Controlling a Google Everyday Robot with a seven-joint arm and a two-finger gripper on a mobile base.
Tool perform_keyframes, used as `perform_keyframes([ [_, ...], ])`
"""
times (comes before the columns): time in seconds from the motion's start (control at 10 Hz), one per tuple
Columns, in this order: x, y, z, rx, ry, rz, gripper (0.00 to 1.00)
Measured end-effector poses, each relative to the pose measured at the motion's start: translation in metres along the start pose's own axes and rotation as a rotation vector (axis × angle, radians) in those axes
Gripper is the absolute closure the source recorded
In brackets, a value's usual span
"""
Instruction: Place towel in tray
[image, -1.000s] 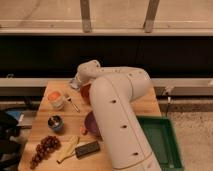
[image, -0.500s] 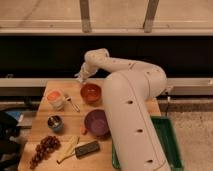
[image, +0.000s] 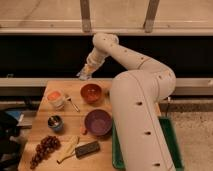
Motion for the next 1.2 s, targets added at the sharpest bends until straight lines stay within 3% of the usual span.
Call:
perform_keyframes([
  [0.2, 0.03, 0.007, -0.012, -0.007, 0.054, 0.002, 1.0],
  [0.6, 0.104, 0.03, -0.031, 0.0, 0.144, 0.081, 1.0],
  [0.9, 0.149, 0.029, -0.044, 0.054, 0.196, 0.177, 1.0],
  [1.2, 0.207, 0.019, -0.06, 0.119, 0.255, 0.319, 1.0],
])
